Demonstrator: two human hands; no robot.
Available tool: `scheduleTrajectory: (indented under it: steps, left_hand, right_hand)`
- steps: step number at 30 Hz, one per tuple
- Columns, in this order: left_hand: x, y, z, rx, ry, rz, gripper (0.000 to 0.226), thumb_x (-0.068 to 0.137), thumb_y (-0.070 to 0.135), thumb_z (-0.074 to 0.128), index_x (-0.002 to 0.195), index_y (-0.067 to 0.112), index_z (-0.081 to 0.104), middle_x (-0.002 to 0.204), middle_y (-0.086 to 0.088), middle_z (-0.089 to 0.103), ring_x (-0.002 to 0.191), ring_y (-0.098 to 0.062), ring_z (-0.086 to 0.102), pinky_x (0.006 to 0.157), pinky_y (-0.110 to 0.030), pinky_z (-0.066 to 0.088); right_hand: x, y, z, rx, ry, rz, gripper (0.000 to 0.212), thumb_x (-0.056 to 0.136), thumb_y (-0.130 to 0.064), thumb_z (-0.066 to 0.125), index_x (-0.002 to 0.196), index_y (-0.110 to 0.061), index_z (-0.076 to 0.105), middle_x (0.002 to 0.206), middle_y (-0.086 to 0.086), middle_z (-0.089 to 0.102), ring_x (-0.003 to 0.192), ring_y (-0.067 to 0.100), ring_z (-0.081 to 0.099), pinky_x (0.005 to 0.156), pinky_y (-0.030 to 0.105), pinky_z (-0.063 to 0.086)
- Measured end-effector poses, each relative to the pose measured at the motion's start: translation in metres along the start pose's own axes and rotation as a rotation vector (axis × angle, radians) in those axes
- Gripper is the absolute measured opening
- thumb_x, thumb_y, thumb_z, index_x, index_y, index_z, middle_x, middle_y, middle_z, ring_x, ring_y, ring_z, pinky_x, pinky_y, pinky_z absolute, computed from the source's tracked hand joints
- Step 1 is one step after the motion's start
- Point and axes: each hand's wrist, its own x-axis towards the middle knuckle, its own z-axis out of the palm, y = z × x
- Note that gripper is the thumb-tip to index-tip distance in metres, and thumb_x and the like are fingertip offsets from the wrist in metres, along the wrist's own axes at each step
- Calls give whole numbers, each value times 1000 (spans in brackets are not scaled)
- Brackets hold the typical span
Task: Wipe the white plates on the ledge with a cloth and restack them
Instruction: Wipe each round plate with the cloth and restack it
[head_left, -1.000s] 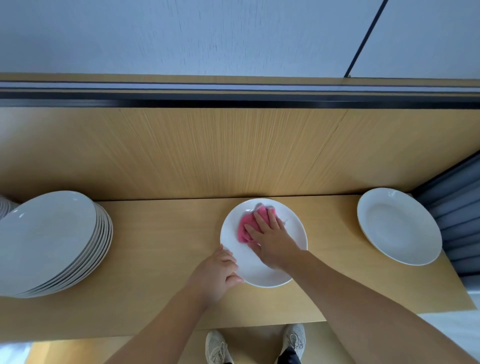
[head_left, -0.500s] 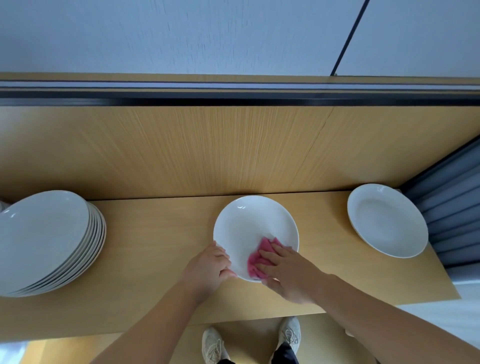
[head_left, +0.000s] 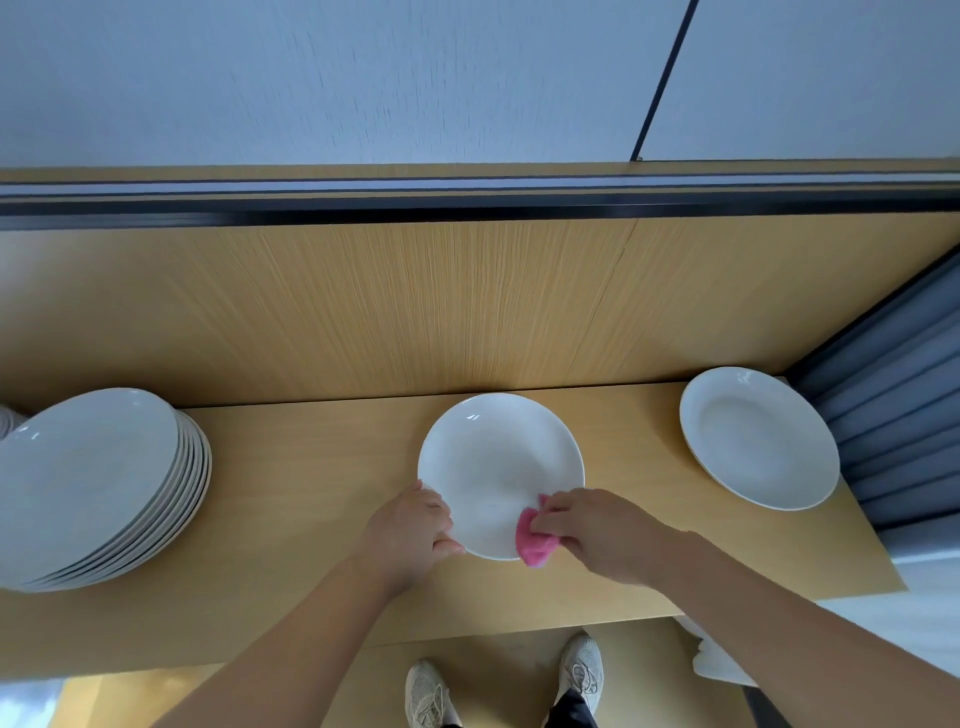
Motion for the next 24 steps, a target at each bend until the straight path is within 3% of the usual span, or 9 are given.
scheduleTrajectory:
  steps: [2, 4, 9, 11, 15, 24]
  left_hand:
    - [0, 8, -4, 19, -142, -40, 41, 92, 49, 52, 118, 21, 64, 128, 10, 55, 125, -7, 43, 117, -27, 16]
    - [4, 23, -6, 67, -187, -50, 43, 93, 48, 48, 125, 21, 57, 134, 9, 49, 130, -10, 38, 117, -31, 10]
    - [33, 82, 4, 68, -137, 2, 39, 93, 47, 47, 110, 13, 54, 118, 2, 55, 116, -19, 48, 107, -33, 26]
    - [44, 99, 12, 70, -148, -47, 42, 92, 47, 50, 116, 13, 51, 127, -1, 50, 124, -22, 44, 104, -37, 30]
    - [56, 115, 25, 116, -279, -228, 58, 95, 33, 51, 144, 17, 26, 157, -10, 17, 144, -32, 17, 113, -54, 23]
    - [60, 130, 23, 187, -480, -300, 64, 96, 6, 36, 152, 10, 6, 159, -19, -9, 146, -41, -5, 113, -63, 14]
  right_hand:
    - [-12, 7, -9, 155, 113, 83, 29, 97, -19, 48, 120, -27, 65, 115, -1, 62, 108, 20, 58, 91, 36, 47]
    - [-23, 19, -16, 229, 223, 134, 26, 96, -18, 52, 117, -25, 66, 110, -3, 64, 105, 16, 59, 89, 36, 48]
    - [-41, 40, -28, 304, 316, 241, 33, 91, -6, 59, 119, -24, 65, 101, -9, 62, 93, 12, 58, 83, 31, 48]
    - [-45, 45, -31, 316, 340, 249, 35, 91, -5, 59, 120, -23, 65, 101, -9, 63, 94, 12, 58, 83, 31, 47]
    - [-49, 55, -32, 336, 382, 227, 33, 90, -5, 58, 119, -21, 65, 103, -3, 65, 95, 15, 61, 82, 38, 50]
    - [-54, 61, -32, 339, 380, 187, 36, 91, -4, 59, 122, -22, 64, 105, -9, 62, 95, 12, 60, 83, 33, 50]
